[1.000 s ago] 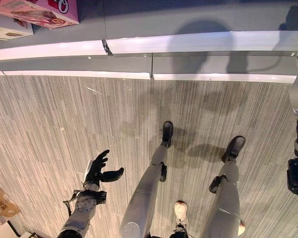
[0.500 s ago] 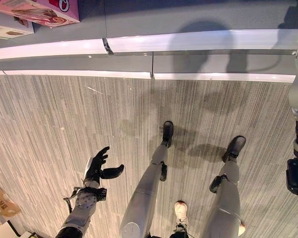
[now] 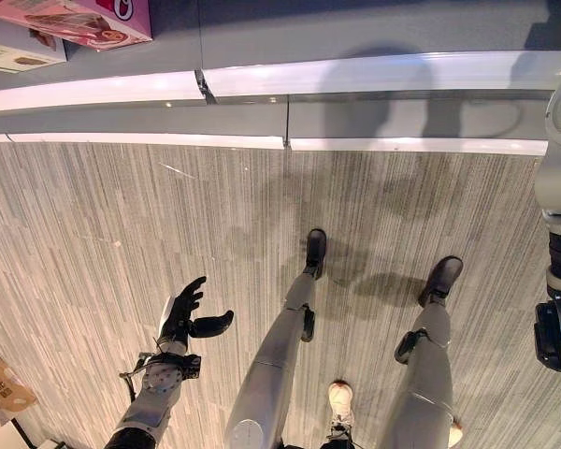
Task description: Put the goods on the table back onto the shelves and tidy them up.
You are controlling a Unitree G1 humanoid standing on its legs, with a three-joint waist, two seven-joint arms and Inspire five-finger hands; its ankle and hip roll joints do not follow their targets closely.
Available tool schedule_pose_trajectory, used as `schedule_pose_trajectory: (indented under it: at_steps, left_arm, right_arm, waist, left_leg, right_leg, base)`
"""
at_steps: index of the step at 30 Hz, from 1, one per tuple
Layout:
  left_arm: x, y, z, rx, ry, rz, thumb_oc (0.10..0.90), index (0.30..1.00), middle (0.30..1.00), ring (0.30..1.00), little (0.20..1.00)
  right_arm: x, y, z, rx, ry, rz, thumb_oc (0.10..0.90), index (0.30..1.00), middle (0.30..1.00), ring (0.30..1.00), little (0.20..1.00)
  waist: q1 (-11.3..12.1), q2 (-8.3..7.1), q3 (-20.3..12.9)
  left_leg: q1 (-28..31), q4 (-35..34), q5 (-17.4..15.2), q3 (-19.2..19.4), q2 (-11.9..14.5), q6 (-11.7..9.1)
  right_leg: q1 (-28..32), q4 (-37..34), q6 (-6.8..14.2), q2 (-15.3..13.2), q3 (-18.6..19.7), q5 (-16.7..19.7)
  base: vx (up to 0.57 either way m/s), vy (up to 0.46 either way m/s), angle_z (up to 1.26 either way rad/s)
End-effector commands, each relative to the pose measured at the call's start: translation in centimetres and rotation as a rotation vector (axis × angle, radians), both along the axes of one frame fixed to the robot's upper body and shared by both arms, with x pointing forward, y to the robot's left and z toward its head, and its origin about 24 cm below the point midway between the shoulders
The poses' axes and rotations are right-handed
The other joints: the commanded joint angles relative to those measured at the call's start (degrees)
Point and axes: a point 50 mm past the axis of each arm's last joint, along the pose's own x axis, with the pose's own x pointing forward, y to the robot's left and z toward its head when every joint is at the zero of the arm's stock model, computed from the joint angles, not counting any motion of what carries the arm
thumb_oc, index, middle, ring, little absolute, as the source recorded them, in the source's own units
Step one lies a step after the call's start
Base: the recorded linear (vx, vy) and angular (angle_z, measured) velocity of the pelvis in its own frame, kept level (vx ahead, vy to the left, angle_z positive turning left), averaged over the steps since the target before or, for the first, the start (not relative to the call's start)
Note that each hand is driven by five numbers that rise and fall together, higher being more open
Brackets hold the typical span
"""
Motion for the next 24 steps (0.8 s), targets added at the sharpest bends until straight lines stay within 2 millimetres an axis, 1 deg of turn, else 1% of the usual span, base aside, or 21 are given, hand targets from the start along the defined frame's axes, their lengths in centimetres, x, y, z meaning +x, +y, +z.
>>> schedule_pose_trajectory:
  at_steps: [1,12,22,24]
  left_arm:
    - [-3.34,3.3,-1.27,0.061,0.089,0.091,0.8,0.9,0.9,0.9,0.9]
    - [-3.24,3.3,-1.39,0.066,0.094,0.093,0.8,0.9,0.9,0.9,0.9]
    - [-3.31,3.6,-1.31,0.077,0.097,0.096,0.8,0.9,0.9,0.9,0.9]
    - [-3.37,3.63,-1.44,0.077,0.106,0.099,0.8,0.9,0.9,0.9,0.9]
  right_arm:
    - [-3.96,1.63,2.0,-0.137,-0.217,0.026,0.8,0.9,0.9,0.9,0.9]
    - [-3.85,1.58,2.05,-0.13,-0.215,0.029,0.8,0.9,0.9,0.9,0.9]
    - [-3.91,1.37,1.97,-0.125,-0.214,0.035,0.8,0.9,0.9,0.9,0.9]
    - [-3.76,1.63,1.45,-0.129,-0.202,0.063,0.8,0.9,0.9,0.9,0.9]
  waist:
    - [-0.51,2.71,-4.69]
    - [-0.59,2.88,-4.65]
    - [-0.72,2.19,-5.27]
    - [-0.97,1.76,-5.31]
  left_leg:
    - [-4.44,6.63,-7.1,-2.95,-0.38,-3.05]
    - [-4.2,6.26,-6.78,-2.94,-0.25,-3.14]
    - [-4.48,7.09,-7.27,-2.97,-0.12,-3.22]
    - [-4.08,6.96,-7.22,-3.02,0.15,-3.3]
  right_leg:
    - [-2.9,2.88,2.83,0.74,2.29,-1.28]
    - [-2.9,2.84,2.83,0.79,2.28,-1.04]
    - [-2.45,2.79,2.83,0.98,1.89,-1.32]
    - [-1.74,2.46,2.83,1.1,1.62,-1.24]
  base:
    - [0.0,0.0,0.0]
    - [0.0,-0.001,-0.01]
    - [0.0,0.0,0.0]
    - [0.01,-0.016,0.0]
